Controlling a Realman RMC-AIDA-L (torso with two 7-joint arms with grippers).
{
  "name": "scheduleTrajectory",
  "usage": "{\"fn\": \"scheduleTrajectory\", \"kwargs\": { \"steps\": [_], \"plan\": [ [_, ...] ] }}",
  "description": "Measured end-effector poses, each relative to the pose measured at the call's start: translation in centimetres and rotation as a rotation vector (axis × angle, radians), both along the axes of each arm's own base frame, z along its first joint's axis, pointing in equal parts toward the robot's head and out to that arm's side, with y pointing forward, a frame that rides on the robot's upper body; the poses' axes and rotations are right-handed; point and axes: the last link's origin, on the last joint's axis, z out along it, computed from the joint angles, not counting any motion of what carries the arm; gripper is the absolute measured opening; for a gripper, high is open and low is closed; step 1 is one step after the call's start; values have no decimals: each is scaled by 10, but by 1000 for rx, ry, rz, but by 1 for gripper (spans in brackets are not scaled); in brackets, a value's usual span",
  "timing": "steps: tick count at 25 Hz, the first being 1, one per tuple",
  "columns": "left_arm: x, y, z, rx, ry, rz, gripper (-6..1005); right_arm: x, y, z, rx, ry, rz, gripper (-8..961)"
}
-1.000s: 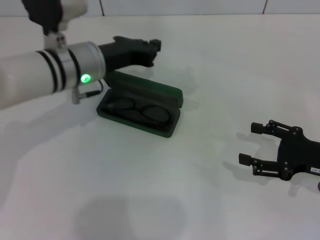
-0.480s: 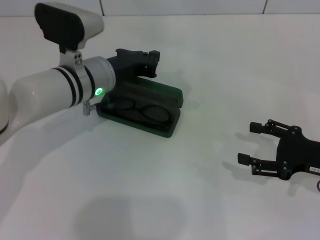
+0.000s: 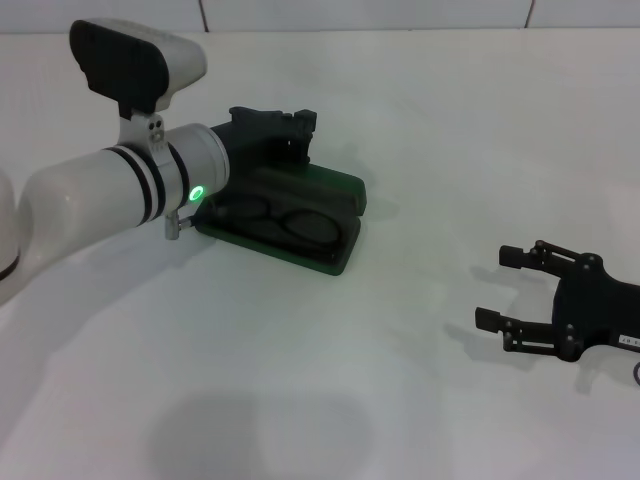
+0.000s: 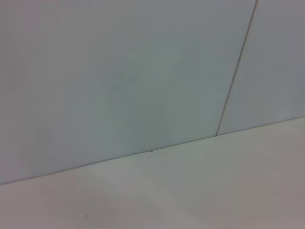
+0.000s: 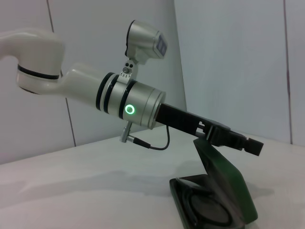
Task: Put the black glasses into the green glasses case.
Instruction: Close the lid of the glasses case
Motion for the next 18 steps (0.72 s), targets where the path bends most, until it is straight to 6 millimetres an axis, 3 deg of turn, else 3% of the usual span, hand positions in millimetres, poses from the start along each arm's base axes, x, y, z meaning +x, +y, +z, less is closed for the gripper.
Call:
{"fn": "scheduleTrajectory", "kwargs": {
  "steps": [18],
  "plan": [
    [-17,-15,2,-11,17,-12,12,0,-1,-1,-6,8,-1,845]
  ]
}}
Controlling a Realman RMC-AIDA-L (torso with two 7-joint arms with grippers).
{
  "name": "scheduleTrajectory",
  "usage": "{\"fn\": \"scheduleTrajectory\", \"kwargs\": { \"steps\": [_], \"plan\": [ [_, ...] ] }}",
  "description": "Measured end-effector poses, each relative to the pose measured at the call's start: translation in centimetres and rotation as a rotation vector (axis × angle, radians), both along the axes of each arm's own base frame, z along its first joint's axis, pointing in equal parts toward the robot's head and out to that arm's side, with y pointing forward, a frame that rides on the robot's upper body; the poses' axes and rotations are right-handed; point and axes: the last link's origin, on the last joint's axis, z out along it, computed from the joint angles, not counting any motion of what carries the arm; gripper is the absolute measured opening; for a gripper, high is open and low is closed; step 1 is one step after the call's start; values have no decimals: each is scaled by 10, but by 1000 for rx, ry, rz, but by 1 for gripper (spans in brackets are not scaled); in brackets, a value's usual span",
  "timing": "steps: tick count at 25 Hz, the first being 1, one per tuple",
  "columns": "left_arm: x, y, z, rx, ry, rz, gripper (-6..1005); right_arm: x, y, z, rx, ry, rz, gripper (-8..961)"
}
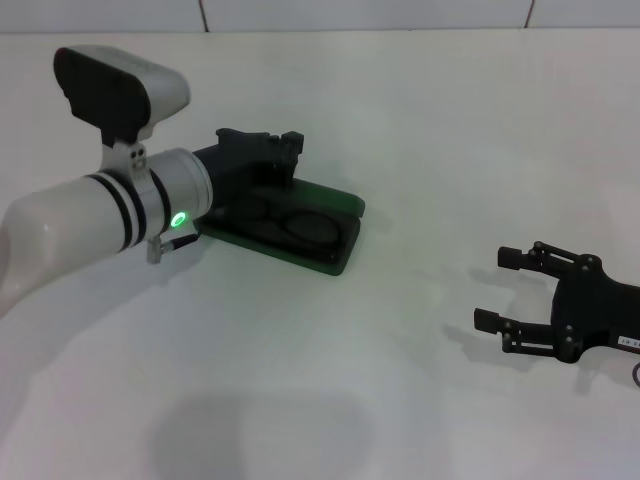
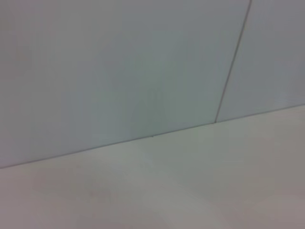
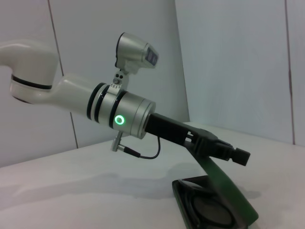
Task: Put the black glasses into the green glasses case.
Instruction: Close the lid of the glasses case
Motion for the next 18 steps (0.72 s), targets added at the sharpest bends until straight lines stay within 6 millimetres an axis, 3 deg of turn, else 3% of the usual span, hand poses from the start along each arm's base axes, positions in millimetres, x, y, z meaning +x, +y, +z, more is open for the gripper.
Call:
{"fn": "scheduleTrajectory", "kwargs": {
  "steps": [18],
  "plan": [
    [-16,-17,0,13,-22,-68,12,-1,0,0,-4,6,2,844]
  ]
}}
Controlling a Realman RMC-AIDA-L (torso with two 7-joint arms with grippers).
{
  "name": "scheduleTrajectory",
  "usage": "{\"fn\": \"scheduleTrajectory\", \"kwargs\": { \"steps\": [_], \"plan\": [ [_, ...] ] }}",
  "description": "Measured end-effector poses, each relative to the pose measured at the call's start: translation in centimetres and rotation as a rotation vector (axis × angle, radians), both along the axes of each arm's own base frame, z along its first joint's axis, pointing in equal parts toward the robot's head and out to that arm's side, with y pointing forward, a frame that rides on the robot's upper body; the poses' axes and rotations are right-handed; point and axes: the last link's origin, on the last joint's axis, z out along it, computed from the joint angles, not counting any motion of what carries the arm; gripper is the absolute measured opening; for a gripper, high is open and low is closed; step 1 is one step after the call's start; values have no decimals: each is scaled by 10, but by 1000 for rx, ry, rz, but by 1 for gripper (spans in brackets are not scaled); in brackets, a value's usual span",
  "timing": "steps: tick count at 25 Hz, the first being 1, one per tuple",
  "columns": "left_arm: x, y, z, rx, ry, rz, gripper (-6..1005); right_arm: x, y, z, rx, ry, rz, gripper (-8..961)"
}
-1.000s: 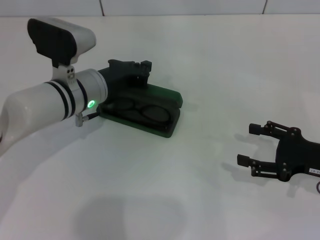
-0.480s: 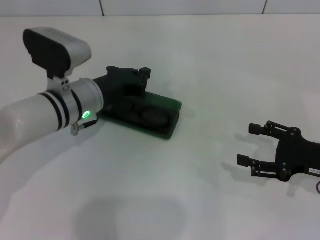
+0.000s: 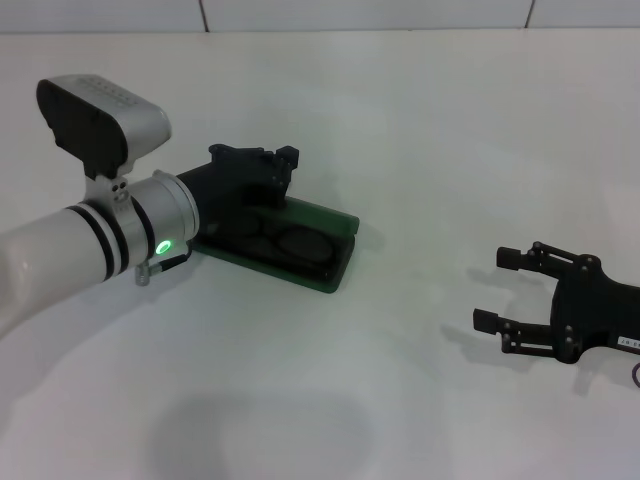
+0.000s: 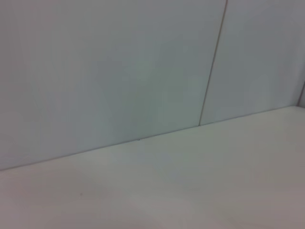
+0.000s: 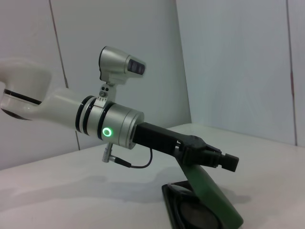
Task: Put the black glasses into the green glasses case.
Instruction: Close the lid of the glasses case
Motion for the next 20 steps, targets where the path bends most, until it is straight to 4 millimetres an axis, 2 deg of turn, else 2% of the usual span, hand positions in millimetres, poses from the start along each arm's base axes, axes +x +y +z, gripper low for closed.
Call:
{"fn": "scheduleTrajectory", "kwargs": {
  "steps": [20],
  "plan": [
    [-17,-13,2,9,-12,-19,13,0,0,0,-3,2,-5,843]
  ]
}}
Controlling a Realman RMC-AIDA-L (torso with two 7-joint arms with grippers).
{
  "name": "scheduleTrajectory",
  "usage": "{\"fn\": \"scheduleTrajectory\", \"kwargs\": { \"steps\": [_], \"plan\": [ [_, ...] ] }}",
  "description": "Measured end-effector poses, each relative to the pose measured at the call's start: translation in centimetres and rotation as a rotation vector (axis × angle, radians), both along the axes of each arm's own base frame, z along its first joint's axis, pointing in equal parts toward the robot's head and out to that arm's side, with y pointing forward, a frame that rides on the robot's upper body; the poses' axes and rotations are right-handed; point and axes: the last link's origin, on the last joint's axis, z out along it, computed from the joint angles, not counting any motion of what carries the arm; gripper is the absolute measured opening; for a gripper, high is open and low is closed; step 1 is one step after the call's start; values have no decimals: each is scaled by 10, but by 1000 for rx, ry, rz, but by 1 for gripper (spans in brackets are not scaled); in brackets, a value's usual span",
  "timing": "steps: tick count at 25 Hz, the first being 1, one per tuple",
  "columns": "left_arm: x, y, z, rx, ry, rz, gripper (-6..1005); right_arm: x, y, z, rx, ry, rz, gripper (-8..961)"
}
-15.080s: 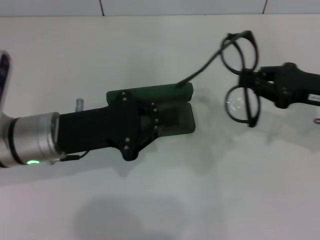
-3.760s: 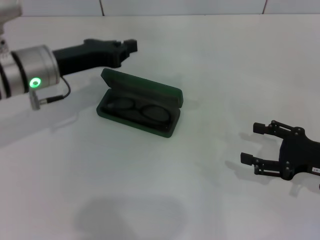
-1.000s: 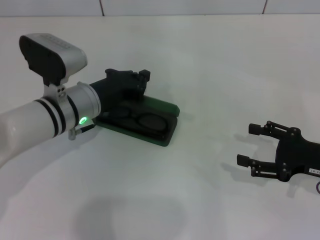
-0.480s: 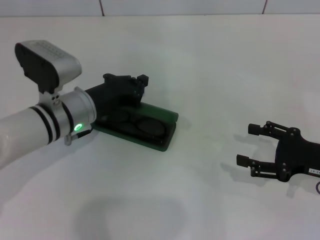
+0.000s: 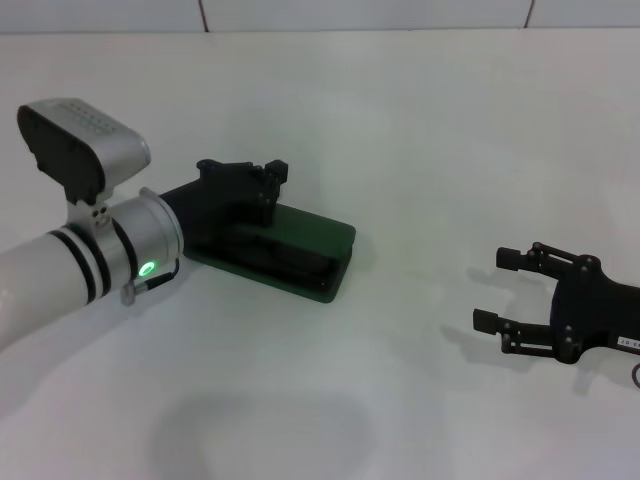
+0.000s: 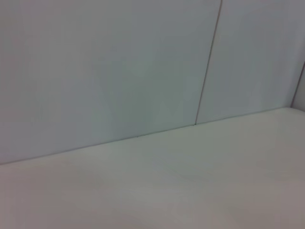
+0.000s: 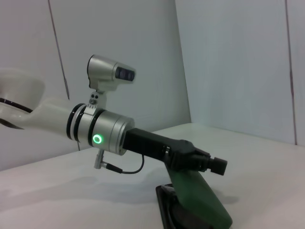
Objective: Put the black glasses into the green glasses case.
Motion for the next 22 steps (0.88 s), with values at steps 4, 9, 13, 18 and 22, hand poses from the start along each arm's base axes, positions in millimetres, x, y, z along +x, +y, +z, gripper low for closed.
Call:
{"fn": "scheduleTrajectory", "kwargs": {
  "steps": [4,9,13,18,22],
  "plan": [
    [-5,-4,0,5,17,-3,13,0,0,0,-1,1,-1,843],
    [-9,-8,-1,0,26,-4,13,-1,-1,0,-4,6,3,843],
    [-11,-11,-1,2,16,-12,13,-1,-2,-1,-8,11,0,843],
    [-8,-13,0,12,-13,-35,14,-1,-2,-1,-9,12,-1,843],
    [-2,-13,5,9,-68,-66,14,-1,-1,-1,-8,13,0,843]
  ]
}}
